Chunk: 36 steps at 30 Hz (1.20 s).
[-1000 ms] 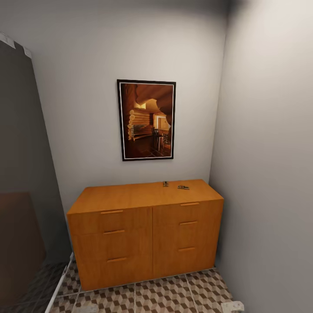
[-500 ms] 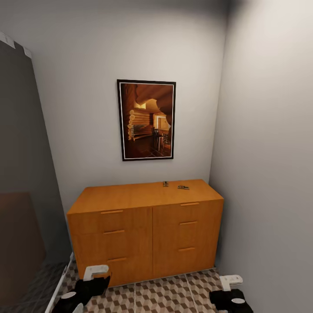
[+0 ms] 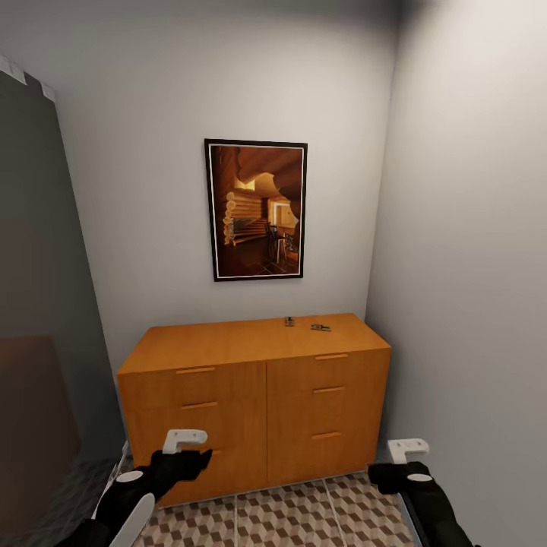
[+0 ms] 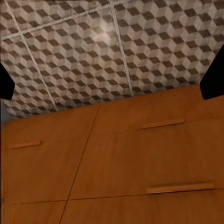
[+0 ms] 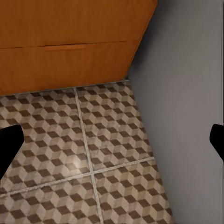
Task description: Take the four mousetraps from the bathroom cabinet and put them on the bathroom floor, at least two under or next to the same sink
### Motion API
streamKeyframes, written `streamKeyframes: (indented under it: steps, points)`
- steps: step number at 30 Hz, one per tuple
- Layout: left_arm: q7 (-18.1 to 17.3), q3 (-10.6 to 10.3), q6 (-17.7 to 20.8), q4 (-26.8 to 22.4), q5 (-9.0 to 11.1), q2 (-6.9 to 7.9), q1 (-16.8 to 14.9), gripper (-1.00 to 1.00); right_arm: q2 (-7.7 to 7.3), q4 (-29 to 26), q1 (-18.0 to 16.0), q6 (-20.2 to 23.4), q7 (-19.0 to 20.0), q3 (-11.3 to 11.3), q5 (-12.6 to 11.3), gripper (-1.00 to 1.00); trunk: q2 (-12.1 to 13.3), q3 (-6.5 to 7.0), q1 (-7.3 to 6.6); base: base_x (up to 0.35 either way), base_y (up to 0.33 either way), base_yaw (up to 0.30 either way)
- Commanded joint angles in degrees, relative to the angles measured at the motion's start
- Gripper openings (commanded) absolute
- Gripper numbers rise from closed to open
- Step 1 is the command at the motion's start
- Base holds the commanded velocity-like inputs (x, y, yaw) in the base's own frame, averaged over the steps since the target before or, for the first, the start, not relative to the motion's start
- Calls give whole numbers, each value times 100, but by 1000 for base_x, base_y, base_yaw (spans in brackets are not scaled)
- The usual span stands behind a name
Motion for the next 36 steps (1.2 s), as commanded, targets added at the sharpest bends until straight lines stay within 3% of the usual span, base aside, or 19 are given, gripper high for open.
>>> streamKeyframes:
  steps: [1,5,11,14,18,19,20,21,25,26,30,31,36]
  points:
    - [56,-16,118,-110,59,0,-6,100,-1,-145,-4,140,12,-1,43,100,-6,-9,1,0,0,0]
    - [57,-5,580,-600,58,-32,-6,100,-5,-800,-4,648,11,-5,43,100,-6,-9,1,0,0,0]
    - [48,2,817,-862,57,-96,-6,100,-12,-1317,-5,1103,1,-6,43,100,-6,-9,1,0,0,0]
    - [44,3,880,-926,57,-179,-6,100,-20,-1495,2,1309,-11,-15,47,100,-6,-9,1,0,0,0]
    - [35,-3,1052,-980,63,-404,-25,100,-23,-1629,-17,1647,-26,-31,60,100,-6,-9,1,0,0,0]
    - [32,-5,1114,-984,64,-463,-28,100,-24,-1642,-36,1697,-27,-33,62,100,-6,-9,1,0,0,0]
    - [24,-10,1291,-989,63,-648,-58,100,-24,-1657,-131,1791,-28,-36,67,100,-6,-9,1,0,0,0]
    - [17,-15,1565,-994,60,-949,-156,100,-24,-1667,-318,1899,-30,-39,79,100,-6,-9,1,0,0,0]
    - [18,-19,1972,-997,46,-1366,-536,100,-25,-1673,-627,2011,-33,-45,89,100,-6,-9,1,0,0,0]
    - [18,-19,1972,-997,46,-1366,-536,100,-25,-1673,-627,2011,-33,-45,89,100,-6,-9,1,0,0,0]
    - [27,-20,2359,-996,14,-1700,-1062,100,-25,-1675,-991,2011,-34,-48,96,100,-6,-9,1,0,0,0]
    - [33,-21,2489,-994,4,-1821,-1333,100,-25,-1672,-1184,2011,-33,-47,99,100,-6,-9,1,0,0,0]
    - [43,-21,2627,-992,-6,-1970,-1822,100,-24,-1670,-1561,2011,-32,-48,103,100,-6,-9,1,0,0,0]
